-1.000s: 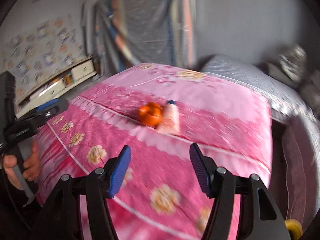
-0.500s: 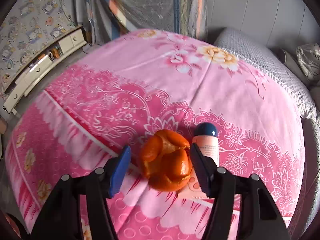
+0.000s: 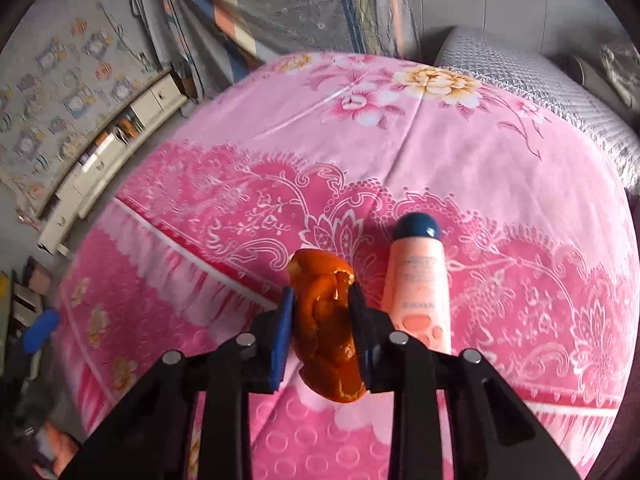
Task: Collect trash
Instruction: 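Grasp the orange peel on the bed with the right tool, then grasp the peach lotion tube with the left tool while the right tool holds the peel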
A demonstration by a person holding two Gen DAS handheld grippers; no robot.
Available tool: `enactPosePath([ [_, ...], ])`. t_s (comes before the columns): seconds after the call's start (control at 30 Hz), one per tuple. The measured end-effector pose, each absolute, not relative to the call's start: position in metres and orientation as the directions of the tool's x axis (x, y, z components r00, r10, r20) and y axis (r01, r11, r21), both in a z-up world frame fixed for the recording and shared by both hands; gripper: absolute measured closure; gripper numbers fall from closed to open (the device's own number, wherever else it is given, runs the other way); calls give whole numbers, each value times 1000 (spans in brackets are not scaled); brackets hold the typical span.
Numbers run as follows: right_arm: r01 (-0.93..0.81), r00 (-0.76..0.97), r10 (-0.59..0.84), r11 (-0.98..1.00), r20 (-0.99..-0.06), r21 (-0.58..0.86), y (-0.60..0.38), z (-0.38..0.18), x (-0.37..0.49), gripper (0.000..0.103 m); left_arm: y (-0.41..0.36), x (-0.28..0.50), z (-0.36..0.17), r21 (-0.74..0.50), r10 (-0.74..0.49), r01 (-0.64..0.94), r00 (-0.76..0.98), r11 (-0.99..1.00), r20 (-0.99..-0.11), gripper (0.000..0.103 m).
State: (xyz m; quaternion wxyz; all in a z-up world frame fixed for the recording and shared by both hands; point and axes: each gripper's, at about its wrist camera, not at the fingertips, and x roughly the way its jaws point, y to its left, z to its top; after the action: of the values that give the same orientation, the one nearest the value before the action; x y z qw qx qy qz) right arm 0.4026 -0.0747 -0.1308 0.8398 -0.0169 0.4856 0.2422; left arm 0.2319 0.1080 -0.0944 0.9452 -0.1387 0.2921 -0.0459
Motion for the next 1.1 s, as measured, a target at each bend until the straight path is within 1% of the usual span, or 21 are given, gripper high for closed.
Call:
enactPosePath([
  [0.1, -390, 463, 426, 885, -777, 253, -117, -109, 381, 77, 89, 252, -93, -254, -178, 31, 794, 967, -582, 9],
  [0.27, -326, 541, 442, 894, -716, 306, -184, -88, 339, 77, 48, 292, -91, -195, -180, 69, 747, 978, -640, 9],
  [0.43, -305, 566, 474, 881, -675, 362, -228, -88, 293, 77, 4, 337, -95, -158, -180, 97, 698, 983, -693, 9],
  [0.6, -297, 577, 510, 859, -638, 417, -254, -92, 257, 76, -34, 375, -101, -54, -107, 98, 686, 994, -720, 9],
  [0.77, -278, 589, 521, 849, -618, 450, -272, -96, 237, 76, -59, 404, -117, -11, -74, 101, 645, 995, -760, 9],
  [0.83, -272, 597, 519, 849, -612, 454, -276, -96, 232, 76, -64, 414, -123, -5, -62, 92, 628, 996, -776, 12],
  [0.9, -265, 607, 510, 853, -610, 449, -280, -96, 226, 76, -69, 421, -128, 13, -48, 92, 621, 996, -783, 21],
  [1.03, -255, 619, 509, 850, -598, 461, -288, -95, 218, 76, -67, 435, -141, 15, -26, 64, 591, 998, -806, 22],
  [1.1, -249, 627, 500, 855, -597, 455, -291, -94, 214, 76, -66, 439, -145, 17, -19, 56, 585, 998, -811, 26],
])
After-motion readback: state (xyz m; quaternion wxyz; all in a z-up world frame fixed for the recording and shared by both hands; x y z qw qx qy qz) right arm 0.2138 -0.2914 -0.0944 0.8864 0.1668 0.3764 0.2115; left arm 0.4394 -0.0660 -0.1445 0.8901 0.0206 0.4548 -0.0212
